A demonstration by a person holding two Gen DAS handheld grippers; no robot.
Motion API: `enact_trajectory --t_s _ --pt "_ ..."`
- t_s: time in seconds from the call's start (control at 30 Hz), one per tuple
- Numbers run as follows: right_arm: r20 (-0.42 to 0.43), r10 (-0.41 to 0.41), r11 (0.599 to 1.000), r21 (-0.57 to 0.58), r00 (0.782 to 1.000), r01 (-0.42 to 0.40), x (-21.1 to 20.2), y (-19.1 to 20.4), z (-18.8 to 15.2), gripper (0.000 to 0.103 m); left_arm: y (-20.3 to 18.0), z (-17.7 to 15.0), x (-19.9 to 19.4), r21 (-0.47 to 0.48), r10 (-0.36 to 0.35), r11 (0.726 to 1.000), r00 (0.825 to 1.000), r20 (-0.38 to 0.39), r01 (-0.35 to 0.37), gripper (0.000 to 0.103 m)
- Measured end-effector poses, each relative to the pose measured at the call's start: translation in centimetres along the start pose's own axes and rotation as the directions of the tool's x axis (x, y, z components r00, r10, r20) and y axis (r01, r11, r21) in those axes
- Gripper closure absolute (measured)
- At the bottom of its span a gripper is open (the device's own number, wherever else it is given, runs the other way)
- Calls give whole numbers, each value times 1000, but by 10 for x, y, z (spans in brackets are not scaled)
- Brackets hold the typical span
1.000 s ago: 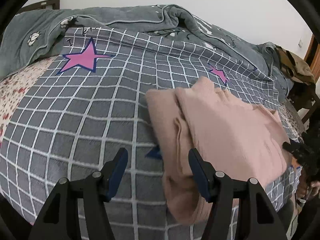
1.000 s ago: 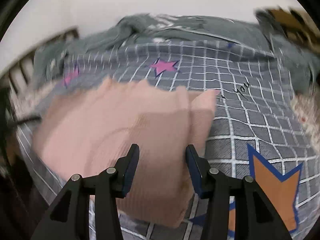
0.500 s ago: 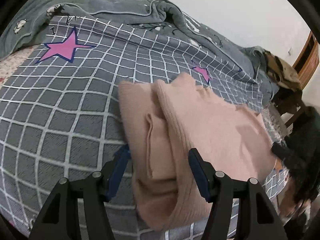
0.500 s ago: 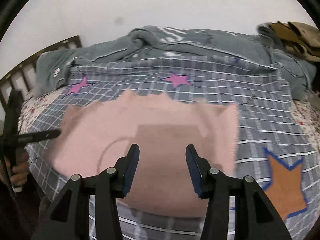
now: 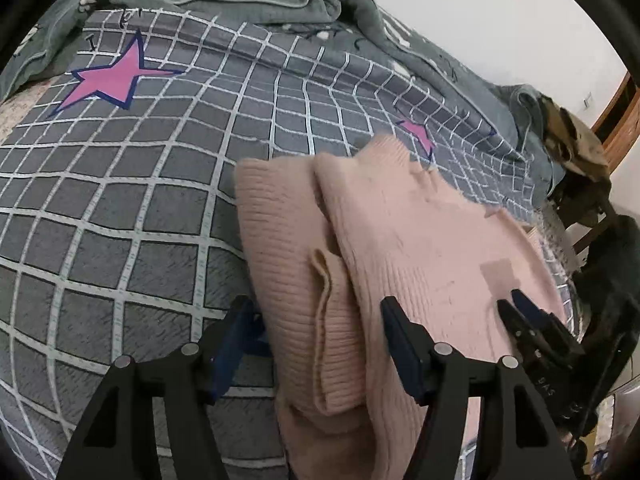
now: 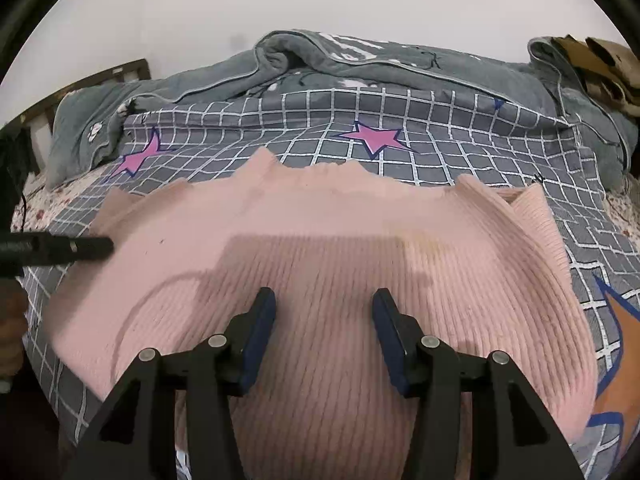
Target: Fold small clothes
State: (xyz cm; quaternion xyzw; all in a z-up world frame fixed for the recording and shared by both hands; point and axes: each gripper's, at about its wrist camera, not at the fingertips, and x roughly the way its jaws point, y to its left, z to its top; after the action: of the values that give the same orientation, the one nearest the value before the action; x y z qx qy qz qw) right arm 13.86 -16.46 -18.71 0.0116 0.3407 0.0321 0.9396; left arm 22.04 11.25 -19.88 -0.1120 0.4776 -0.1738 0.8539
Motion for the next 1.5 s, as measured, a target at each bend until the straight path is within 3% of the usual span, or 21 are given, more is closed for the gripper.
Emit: enact_trajectory --t_s 0.07,0.23,0.33,0.37,0.47,0.63,0.83,1.2,1.37,1.5 --pt "12 -20 1000 -20 1000 21 1 4 -3 53 -6 -2 3 30 13 999 1000 11 -13 32" --pt "22 -59 997 -46 998 60 1 11 -9 54 -17 -2 12 54 55 997 998 16 -56 32" --pt "18 -88 994 -70 996 90 -3 17 -12 54 -19 0 9 28 55 998 998 16 -55 52" --pt "17 -89 993 -79 996 90 -6 18 -13 54 -20 0 7 23 59 998 998 21 -60 67" --pt "2 -59 995 -76 998 59 -19 16 -18 53 -25 3 -1 13 54 998 998 26 -54 78" --pt "-68 27 996 -82 997 -32 -42 11 -43 54 -46 7 -19 49 73 996 996 60 -76 79" --pt "-59 100 993 -62 993 -103 -80 -16 -56 54 -78 16 -40 60 81 994 992 92 -87 80" --pt "45 -3 999 35 999 1 -141 -123 -38 52 -182 26 -40 152 129 978 986 102 -144 81" --pt "60 -29 996 83 998 24 -160 -165 -45 50 -235 22 -13 189 103 975 993 63 -113 81" --pt "25 -40 995 92 999 38 -163 -187 -56 50 -269 9 21 217 89 972 996 17 -90 81"
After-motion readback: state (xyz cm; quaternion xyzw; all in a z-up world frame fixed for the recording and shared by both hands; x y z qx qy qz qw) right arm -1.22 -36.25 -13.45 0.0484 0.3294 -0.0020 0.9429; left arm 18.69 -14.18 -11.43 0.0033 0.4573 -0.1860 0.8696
